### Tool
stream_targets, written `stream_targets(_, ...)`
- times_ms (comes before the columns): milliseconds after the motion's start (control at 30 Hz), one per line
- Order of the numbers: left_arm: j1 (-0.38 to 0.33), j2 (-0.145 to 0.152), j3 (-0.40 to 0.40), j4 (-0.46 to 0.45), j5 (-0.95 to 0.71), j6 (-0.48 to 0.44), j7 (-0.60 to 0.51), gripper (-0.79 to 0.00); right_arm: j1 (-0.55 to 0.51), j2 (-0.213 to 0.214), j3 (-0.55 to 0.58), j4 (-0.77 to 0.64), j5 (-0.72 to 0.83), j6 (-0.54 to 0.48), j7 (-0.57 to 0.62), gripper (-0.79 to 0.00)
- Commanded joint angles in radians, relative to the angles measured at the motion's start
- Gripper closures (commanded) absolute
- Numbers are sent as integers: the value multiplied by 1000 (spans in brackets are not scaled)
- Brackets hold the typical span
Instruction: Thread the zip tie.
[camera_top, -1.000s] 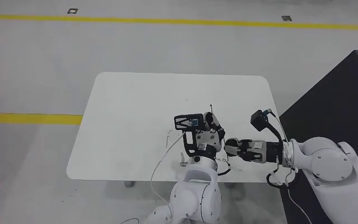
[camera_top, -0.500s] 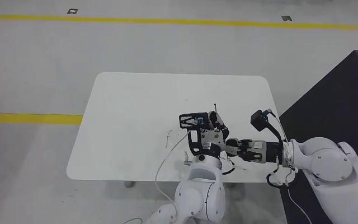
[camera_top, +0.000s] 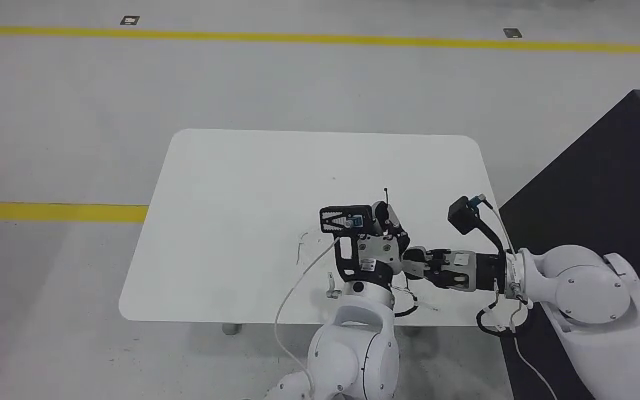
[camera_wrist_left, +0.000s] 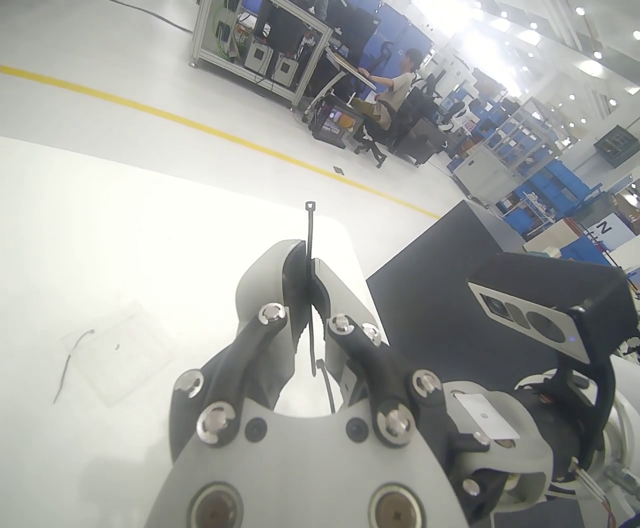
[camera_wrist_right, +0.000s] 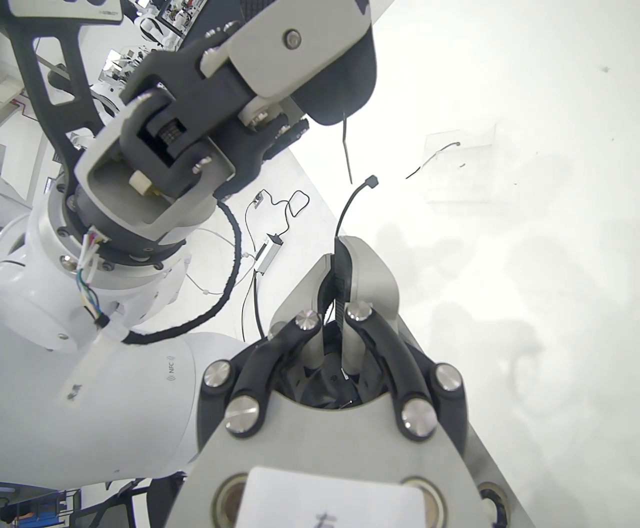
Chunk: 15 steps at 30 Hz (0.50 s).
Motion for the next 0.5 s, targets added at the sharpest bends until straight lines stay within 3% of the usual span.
stream_targets(0,0,0,-2,1,0,-4,-3,0,0,0,0,0,0,0,0,0)
stream_targets(467,14,-1,-10,10,-56,21,72,0,-2,0,-23,-9,-41,9,-39,0)
